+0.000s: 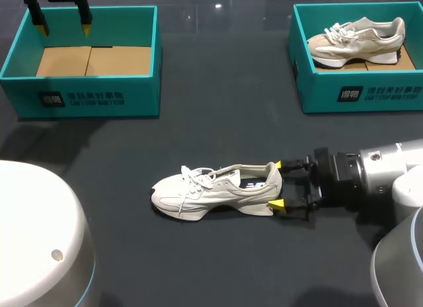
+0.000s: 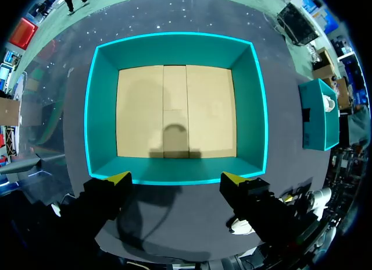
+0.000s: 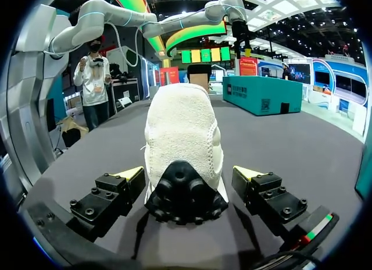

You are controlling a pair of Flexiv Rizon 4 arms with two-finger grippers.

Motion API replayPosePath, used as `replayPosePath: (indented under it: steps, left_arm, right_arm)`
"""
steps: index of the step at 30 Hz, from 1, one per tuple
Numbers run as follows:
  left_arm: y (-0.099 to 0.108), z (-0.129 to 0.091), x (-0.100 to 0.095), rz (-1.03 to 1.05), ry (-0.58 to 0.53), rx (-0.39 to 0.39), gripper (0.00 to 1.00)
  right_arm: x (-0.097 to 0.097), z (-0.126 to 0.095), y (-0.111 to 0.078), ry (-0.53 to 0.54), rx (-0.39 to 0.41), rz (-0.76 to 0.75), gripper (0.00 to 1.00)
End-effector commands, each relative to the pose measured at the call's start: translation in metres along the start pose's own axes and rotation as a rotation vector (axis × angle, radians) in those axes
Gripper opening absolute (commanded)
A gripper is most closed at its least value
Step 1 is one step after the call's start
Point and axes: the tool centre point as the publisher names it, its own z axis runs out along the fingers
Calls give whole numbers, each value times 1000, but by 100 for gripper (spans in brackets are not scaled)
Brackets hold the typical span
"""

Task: Take the shoe out of the shoebox, open the shoe tongue, remove and reinsert the insole, then place the shoe into the shoebox

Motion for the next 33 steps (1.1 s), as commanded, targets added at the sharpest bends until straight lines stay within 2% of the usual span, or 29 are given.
replayPosePath:
  steps: [1, 19, 32, 33]
  left_arm:
    - [0, 0, 0, 0, 0, 0, 100]
    - [0, 0, 0, 0, 0, 0, 100]
    - [0, 0, 0, 0, 0, 0, 100]
    - [0, 0, 0, 0, 0, 0, 100]
  right_arm:
    - [0, 6, 1, -2, 6, 4, 100]
    - [-1, 29, 1, 32, 22, -14, 100]
    - [0, 36, -2, 44, 13, -18, 100]
    - [0, 37, -2, 46, 11, -19, 95]
